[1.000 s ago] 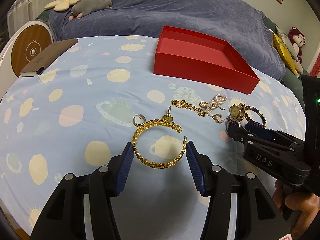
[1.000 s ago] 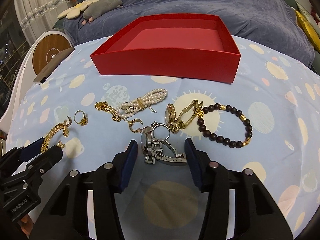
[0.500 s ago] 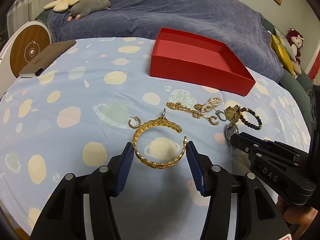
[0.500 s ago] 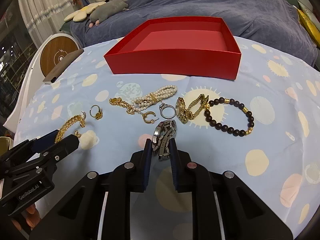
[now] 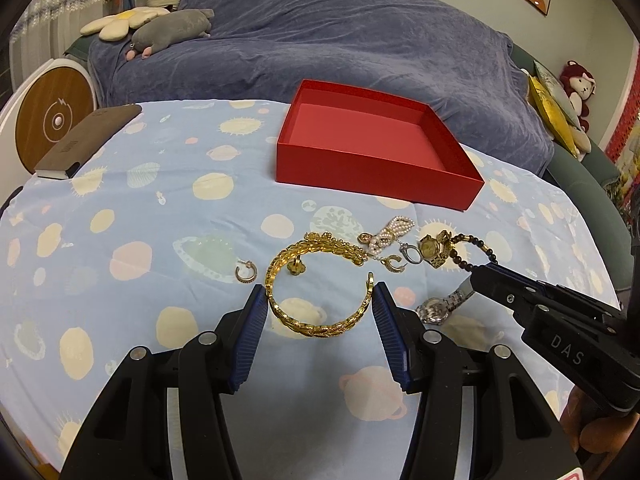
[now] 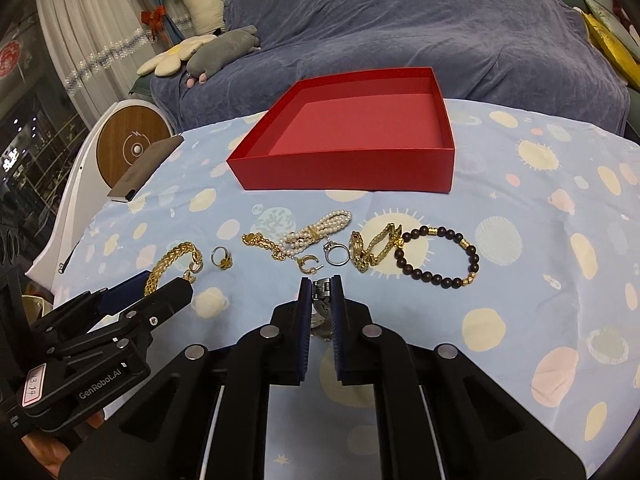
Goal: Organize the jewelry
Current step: 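Carry both items into the red box and open both tools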
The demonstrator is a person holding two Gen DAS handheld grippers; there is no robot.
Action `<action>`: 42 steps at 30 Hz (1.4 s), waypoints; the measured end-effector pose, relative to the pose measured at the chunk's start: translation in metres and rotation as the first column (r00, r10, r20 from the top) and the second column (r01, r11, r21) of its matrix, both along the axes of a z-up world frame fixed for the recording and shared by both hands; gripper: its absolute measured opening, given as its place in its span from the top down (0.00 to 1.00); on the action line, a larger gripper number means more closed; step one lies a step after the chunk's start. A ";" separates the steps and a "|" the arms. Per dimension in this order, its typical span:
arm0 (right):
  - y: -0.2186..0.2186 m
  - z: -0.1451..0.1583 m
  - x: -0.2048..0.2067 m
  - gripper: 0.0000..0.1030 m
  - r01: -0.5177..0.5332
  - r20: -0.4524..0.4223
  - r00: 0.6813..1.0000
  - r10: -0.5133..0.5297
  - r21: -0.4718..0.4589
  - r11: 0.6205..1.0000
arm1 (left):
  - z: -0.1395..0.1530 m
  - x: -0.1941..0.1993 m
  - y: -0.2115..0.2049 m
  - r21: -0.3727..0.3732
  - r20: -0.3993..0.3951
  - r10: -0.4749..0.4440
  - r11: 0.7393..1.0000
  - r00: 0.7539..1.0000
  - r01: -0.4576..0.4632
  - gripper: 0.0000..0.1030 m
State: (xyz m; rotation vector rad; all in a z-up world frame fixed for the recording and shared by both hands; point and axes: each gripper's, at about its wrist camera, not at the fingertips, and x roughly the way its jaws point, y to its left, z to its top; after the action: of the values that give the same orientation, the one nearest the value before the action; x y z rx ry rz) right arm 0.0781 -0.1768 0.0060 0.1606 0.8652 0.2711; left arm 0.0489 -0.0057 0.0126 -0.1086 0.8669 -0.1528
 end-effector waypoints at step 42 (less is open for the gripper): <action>-0.043 0.038 0.293 0.93 -0.048 0.124 0.990 0.065 -0.133 0.990 | -0.012 0.336 -0.064 0.074 -0.108 -0.108 0.990 0.988 0.116 0.49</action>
State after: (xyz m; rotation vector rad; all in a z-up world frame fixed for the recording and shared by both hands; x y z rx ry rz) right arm 0.3714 -0.2202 0.0440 -0.0027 0.7582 0.2741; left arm 0.3849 -0.0696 0.0002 0.0072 0.9825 -0.2194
